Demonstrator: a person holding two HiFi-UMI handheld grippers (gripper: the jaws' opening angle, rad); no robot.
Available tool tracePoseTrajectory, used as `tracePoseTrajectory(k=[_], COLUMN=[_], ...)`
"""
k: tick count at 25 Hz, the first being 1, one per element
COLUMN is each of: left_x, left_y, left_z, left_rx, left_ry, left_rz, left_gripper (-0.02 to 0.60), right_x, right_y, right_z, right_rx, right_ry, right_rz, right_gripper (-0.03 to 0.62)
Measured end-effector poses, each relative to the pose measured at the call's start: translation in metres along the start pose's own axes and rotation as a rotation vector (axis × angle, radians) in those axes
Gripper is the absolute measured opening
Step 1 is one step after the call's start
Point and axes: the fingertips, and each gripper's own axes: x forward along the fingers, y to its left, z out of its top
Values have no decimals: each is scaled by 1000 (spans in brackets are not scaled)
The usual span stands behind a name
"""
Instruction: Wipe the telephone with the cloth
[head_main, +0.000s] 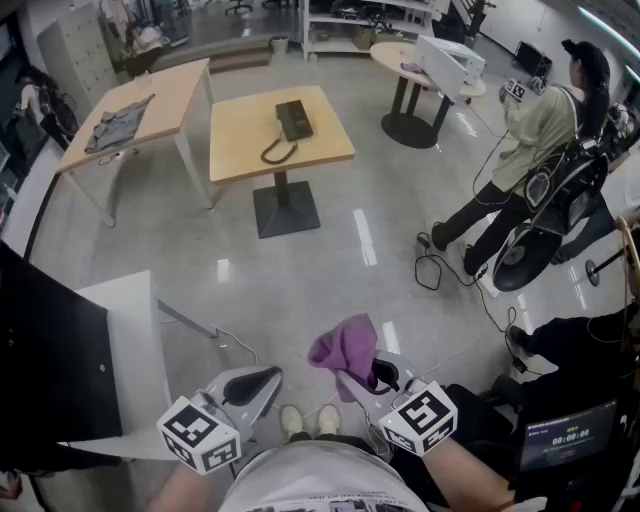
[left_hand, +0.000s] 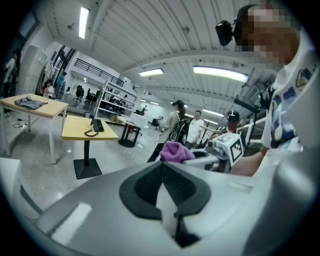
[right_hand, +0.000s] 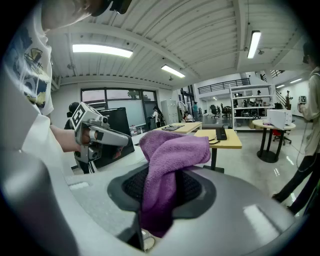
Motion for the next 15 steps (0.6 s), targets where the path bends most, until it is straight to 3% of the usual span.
tracePoseTrajectory(k=[15], left_x=[-23], left_y=[30], left_z=[-3], left_rx=[-25], left_ry=[-21], left_rz=[-3], left_gripper=[5], right_x=[29], right_y=[11], right_z=[7], right_rx=[-14], right_ry=[46], right_rz=[-4], right_gripper=[118])
